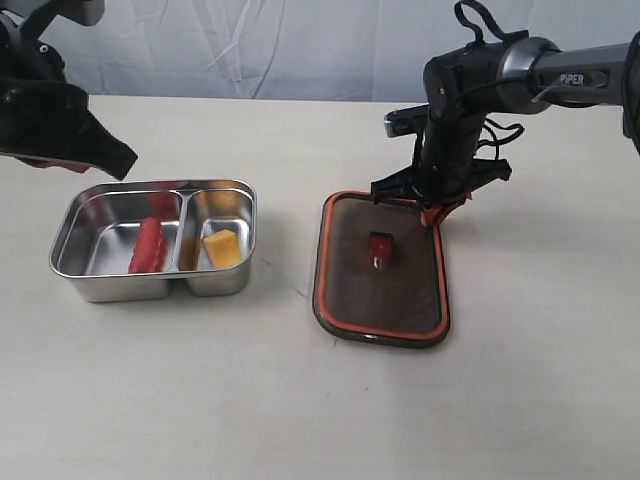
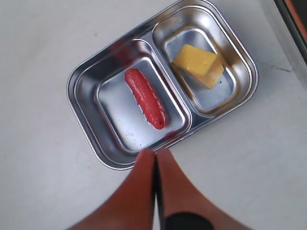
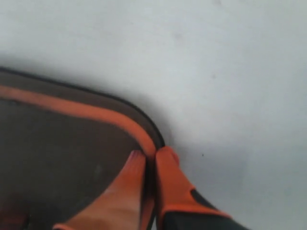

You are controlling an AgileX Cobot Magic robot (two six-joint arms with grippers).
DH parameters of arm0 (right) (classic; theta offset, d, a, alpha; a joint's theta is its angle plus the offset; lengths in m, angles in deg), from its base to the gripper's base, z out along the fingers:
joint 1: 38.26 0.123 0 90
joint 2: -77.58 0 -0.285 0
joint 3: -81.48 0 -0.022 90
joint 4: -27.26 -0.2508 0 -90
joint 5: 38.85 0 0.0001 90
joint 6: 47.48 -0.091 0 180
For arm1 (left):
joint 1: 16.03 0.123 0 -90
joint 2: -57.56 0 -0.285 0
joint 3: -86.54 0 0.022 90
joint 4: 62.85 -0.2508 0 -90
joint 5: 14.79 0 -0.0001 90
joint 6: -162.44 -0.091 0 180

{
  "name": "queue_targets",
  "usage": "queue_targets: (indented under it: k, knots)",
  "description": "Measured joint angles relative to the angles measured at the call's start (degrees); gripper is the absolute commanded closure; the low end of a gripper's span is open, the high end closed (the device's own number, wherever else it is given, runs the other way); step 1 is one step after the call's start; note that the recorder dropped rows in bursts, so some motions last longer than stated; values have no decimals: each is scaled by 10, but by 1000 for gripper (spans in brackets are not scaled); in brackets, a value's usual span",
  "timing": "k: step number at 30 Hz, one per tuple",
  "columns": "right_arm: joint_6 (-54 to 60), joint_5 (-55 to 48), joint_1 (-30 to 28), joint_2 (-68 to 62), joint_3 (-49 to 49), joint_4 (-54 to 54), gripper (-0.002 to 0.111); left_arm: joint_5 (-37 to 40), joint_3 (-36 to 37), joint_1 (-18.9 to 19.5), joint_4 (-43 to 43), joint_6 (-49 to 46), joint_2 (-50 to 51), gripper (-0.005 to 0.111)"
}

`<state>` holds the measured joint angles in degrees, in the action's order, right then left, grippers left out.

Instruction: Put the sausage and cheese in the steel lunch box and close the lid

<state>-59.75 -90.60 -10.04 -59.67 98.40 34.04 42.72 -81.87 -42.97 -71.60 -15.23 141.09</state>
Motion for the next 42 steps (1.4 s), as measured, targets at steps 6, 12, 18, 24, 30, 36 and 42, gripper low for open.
queue_targets:
  k: [6, 12, 18, 24, 30, 36, 42]
  knots:
    - [0, 5, 0, 32, -1, 0, 109, -6, 0, 0, 0, 0, 0, 106]
    - [-1, 7, 0, 43, -1, 0, 109, -28, 1, 1, 0, 16, -3, 106]
    - [-30, 38, 0, 65, -1, -5, 109, -167, 13, 49, 72, 36, -32, 106]
    - [-37, 62, -18, 87, -1, -68, 109, -230, 74, 133, 187, -4, -56, 106]
    - [20, 79, -60, 100, -1, -186, 109, -232, 142, 200, 469, -200, -64, 97]
    - [60, 75, -72, 106, -1, -228, 109, -149, 165, 254, 635, -346, -55, 52]
    - [112, 63, -72, 106, -1, -319, 109, -111, 186, 273, 746, -435, -51, 41]
